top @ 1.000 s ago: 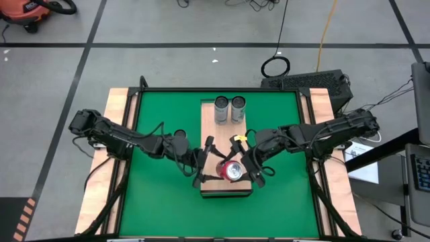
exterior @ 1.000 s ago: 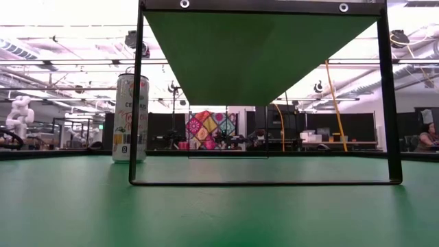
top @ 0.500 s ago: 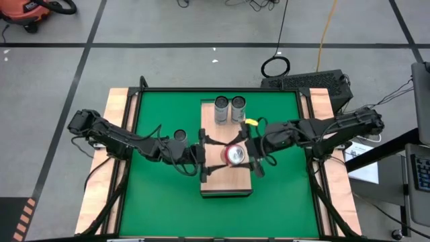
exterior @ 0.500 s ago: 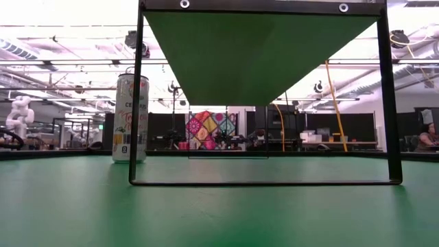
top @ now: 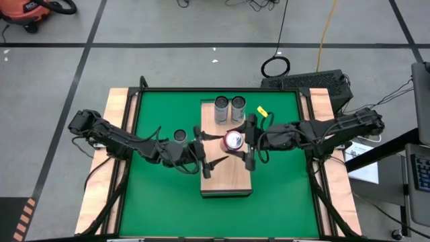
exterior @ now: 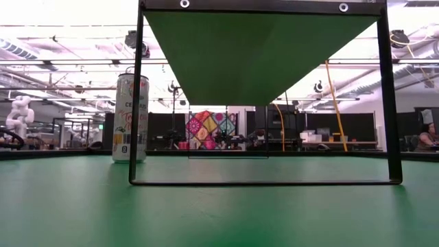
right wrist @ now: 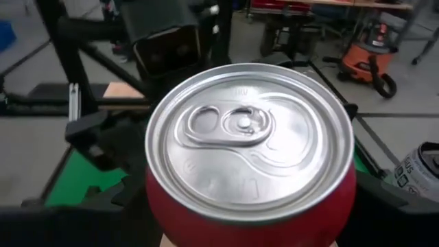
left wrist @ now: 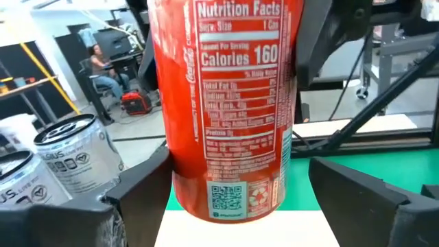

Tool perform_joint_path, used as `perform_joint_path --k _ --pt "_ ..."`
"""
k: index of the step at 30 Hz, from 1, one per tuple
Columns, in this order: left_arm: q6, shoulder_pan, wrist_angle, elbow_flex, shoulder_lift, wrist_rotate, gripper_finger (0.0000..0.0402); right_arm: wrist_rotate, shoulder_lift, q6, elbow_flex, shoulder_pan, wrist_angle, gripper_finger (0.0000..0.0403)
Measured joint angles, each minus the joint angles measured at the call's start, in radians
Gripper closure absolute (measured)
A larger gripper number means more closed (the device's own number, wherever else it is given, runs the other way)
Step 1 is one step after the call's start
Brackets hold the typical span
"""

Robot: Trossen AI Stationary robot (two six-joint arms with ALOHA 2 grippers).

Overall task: Place canned beverage on shelf
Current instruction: Put the red soda can on the shelf

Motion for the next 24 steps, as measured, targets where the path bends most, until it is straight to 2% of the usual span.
perform_joint_path --k 4,13,24 --pt "-0.011 0.003 0.004 0.000 0.000 -0.047 0.0068 0.008 0.001 0.034 0.000 0.000 0.044 0.0107" --pt "0.013 0.004 0.070 -0.001 0.000 -0.070 0.0069 0.035 0.024 0.045 0.000 -0.003 0.117 0.0107" --pt "0.018 0.019 0.065 -0.002 0.000 -0.076 0.0121 0.054 0.042 0.035 0.000 -0.009 0.152 0.0107"
